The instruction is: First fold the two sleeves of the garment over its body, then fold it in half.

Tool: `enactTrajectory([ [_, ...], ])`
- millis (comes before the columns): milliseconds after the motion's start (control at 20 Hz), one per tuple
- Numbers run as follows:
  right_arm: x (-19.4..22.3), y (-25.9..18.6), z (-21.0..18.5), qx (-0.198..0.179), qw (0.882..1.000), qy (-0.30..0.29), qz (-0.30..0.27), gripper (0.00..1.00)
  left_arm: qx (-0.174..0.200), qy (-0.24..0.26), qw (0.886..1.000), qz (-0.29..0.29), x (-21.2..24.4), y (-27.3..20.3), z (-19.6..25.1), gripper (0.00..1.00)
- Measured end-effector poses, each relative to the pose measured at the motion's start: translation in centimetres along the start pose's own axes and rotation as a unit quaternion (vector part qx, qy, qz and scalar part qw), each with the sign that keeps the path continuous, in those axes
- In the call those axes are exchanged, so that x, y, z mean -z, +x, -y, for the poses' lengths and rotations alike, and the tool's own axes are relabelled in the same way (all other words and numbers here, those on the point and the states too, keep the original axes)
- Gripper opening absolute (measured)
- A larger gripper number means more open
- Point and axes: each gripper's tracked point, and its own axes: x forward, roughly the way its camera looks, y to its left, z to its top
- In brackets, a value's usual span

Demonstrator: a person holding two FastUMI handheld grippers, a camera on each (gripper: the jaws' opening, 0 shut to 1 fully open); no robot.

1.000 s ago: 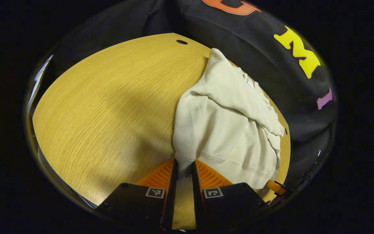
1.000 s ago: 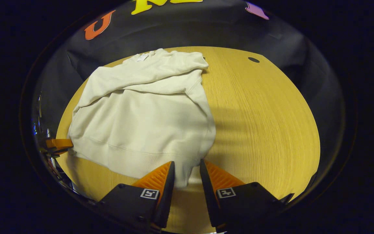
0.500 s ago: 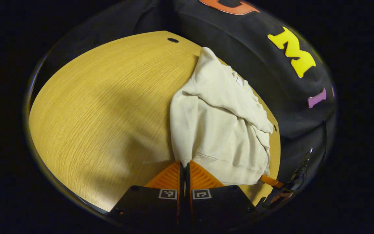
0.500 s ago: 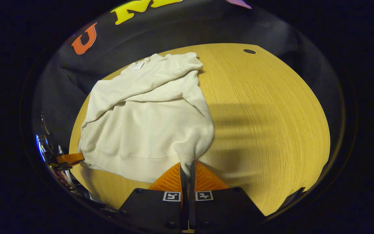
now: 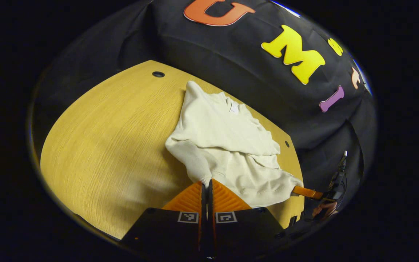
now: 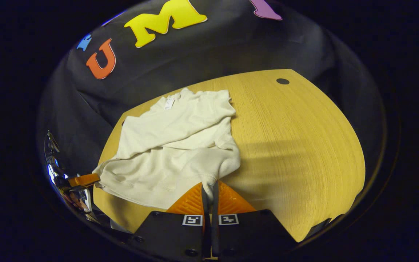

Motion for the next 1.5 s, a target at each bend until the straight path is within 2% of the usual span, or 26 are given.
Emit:
enactTrajectory([
  [200,-5.8,-1.5,-2.1,-0.024,0.999,-0.005,0.047,0.01,0.035,0.016,0.998,0.043,-5.5,-1.1,2.6,0.03],
  [550,-17.3,-2.3,-7.0,-0.057,0.993,-0.019,0.1,0.01,0.083,0.054,0.99,0.101,-16.6,0.4,7.0,0.03],
  [800,-25.1,-0.2,-10.0,-0.068,0.986,-0.036,0.145,0.0,0.112,0.08,0.979,0.148,-24.8,1.6,10.0,0.03],
  [950,-28.7,3.4,-10.2,-0.059,0.986,-0.043,0.153,0.01,0.124,0.074,0.978,0.153,-28.1,4.7,10.8,0.02],
  [1100,-30.7,8.6,-8.9,-0.042,0.988,-0.034,0.145,0.01,0.121,0.06,0.979,0.15,-29.8,10.1,9.6,0.03],
  [1300,-30.5,16.8,-5.8,-0.018,0.992,-0.012,0.126,0.01,0.095,0.054,0.986,0.127,-29.5,17.2,6.8,0.03],
  [1500,-30.2,22.6,-5.4,-0.007,0.993,-0.026,0.115,0.01,0.074,0.044,0.989,0.122,-29.2,22.2,4.5,0.02],
])
